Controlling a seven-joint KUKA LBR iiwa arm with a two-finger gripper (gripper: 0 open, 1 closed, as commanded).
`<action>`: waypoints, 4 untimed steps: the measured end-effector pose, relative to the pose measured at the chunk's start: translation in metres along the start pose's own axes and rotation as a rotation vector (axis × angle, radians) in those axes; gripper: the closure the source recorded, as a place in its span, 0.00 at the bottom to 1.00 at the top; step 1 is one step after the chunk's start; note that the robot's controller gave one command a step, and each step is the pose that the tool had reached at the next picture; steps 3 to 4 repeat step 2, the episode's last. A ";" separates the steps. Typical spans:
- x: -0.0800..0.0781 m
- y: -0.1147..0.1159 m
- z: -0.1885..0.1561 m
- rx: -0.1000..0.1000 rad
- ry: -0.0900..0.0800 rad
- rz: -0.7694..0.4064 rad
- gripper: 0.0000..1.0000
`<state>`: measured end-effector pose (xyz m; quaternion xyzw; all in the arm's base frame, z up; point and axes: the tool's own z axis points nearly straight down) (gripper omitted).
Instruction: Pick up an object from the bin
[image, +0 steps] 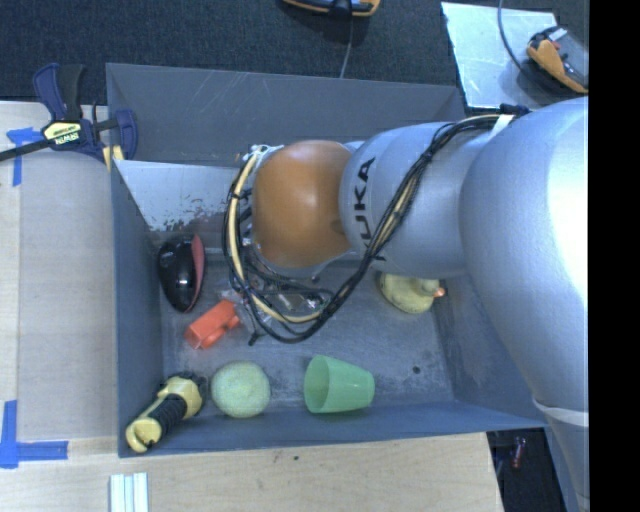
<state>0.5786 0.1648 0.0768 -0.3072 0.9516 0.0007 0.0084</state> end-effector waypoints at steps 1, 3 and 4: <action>0.003 0.001 -0.020 -0.004 0.010 0.000 1.00; 0.003 0.001 -0.055 -0.003 0.010 -0.001 1.00; 0.003 0.001 -0.055 -0.003 0.010 -0.001 1.00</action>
Offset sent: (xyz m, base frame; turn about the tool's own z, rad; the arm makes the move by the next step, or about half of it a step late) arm -0.0013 -0.0004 0.0051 0.0002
